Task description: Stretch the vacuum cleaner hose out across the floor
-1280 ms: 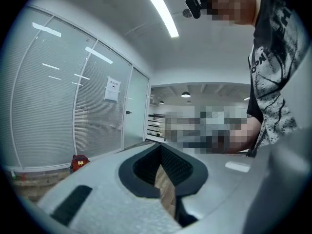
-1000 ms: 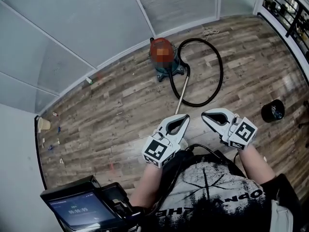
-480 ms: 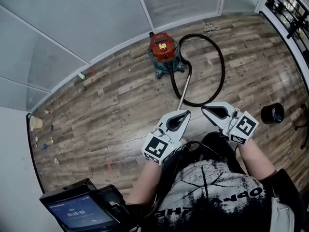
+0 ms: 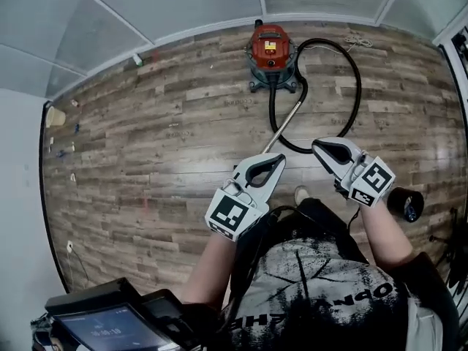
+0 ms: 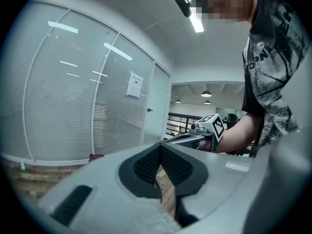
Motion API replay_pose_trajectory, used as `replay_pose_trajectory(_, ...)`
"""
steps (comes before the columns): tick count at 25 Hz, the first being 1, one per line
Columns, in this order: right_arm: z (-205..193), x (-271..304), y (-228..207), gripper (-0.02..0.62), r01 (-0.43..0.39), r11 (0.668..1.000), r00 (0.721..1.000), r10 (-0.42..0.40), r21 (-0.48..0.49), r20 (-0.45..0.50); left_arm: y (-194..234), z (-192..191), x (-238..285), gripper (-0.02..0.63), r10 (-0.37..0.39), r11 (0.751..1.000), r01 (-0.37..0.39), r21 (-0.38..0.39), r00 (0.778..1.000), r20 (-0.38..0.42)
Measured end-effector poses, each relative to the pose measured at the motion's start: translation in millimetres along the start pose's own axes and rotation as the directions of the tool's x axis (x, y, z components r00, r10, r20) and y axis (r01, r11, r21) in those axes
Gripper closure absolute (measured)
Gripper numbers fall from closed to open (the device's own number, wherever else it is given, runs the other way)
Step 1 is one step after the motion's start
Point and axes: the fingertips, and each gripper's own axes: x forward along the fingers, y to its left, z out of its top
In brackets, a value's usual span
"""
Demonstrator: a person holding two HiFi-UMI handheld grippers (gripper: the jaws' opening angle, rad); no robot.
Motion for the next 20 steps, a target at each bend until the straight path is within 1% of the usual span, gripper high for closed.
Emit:
replay_pose_trajectory(2,-11.1,-0.4,-16.7,0.553,-0.027,1.000,0.999,0.027,0.006,-0.043,1.1,1.3,8.6,0.606,0.049,0.999,-0.049,-0.010,0.999,-0.005)
replay_pose_trajectory(5,-44.1,-1.3,-31.0,0.516,-0.058,0.998,0.992,0.058,0.009,-0.112,-6.0,-11.9,10.0,0.605,0.110,0.994,-0.110,0.001,0.994,-0.003)
replay_pose_trajectory(6,-53.7,1.3,-34.8,0.506,-0.059,0.998,0.989,0.061,0.019,-0.131,-5.3,-15.8,8.0,0.605,0.122,0.993,-0.122,0.006,0.993,-0.003)
replay_pose_trajectory(9,-87.2,9.1,-48.8,0.485,-0.045,0.998,0.982,0.053,0.048,-0.183,0.4,-37.2,3.1,0.605,0.150,0.988,-0.150,-0.031,0.989,-0.016)
replay_pose_trajectory(11,-114.3,16.7,-61.2,0.474,-0.022,0.998,0.979,0.032,0.055,-0.202,8.6,-54.7,0.8,0.605,0.161,0.987,-0.161,-0.006,0.987,-0.004)
replay_pose_trajectory(14,-151.8,36.7,-82.7,0.447,0.035,0.996,0.972,-0.015,0.082,-0.233,27.4,-76.7,-6.6,0.606,0.157,0.986,-0.155,0.054,0.987,-0.035)
replay_pose_trajectory(17,-192.7,53.2,-110.5,0.419,0.089,0.990,0.961,-0.056,0.110,-0.272,47.9,-103.8,-8.4,0.605,0.151,0.988,-0.148,0.051,0.988,-0.042)
replay_pose_trajectory(20,-248.3,70.0,-145.2,0.402,0.129,0.976,0.944,-0.065,0.178,-0.325,77.5,-142.0,-1.1,0.604,0.172,0.985,-0.171,0.036,0.984,-0.036)
